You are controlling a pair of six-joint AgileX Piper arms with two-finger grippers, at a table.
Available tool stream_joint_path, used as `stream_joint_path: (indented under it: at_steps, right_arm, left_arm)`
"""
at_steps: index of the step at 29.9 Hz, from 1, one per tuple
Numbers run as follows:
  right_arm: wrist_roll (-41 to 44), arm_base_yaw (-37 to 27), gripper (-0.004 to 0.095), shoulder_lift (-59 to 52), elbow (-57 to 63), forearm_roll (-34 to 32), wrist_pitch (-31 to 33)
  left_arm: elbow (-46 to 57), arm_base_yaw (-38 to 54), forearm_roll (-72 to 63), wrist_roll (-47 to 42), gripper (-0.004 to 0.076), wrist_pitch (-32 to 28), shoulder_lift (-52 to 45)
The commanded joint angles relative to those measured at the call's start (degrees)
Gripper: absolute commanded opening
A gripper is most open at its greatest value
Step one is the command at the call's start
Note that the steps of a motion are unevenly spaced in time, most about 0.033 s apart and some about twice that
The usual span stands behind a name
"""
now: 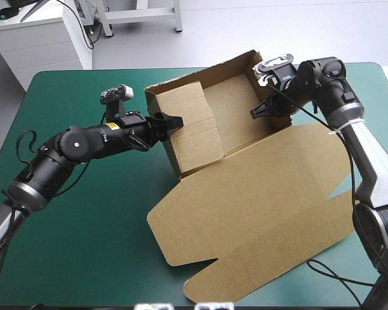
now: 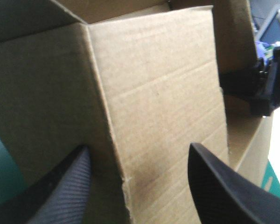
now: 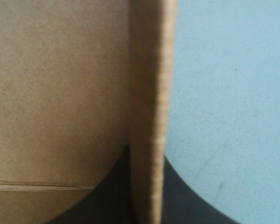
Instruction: Fold the box
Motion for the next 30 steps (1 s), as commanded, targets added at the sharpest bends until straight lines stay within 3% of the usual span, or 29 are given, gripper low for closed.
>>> stream_joint_path:
  at_steps: [1,6,17,30]
  right_arm:
    - [1.01,0.49,-0.0012,-4.34,-1.80,4.29,-5.34]
    - [0.94,0.49,-0.0012,-6.87,-1.80,4.33,-6.59]
    - [0.01,0.49,-0.0012,-8.89,-1.88,5.31,-6.92]
    - [-0.54,0.49,-0.0012,-8.89,-1.88,5.83,-7.15]
  left_arm:
    - [-3.32,-2.98,14.13,-18.33,0.0422,-0.10,-1.64]
    - [-3.29,-3.10,23.08,-30.82,0.0421,3.87,-1.26]
    - [-3.47,-3.19,29.89,-42.22,0.0421,4.16,-1.26]
    - [-4.64,-3.19,28.09,-42.42,0.0421,2.89,-1.26]
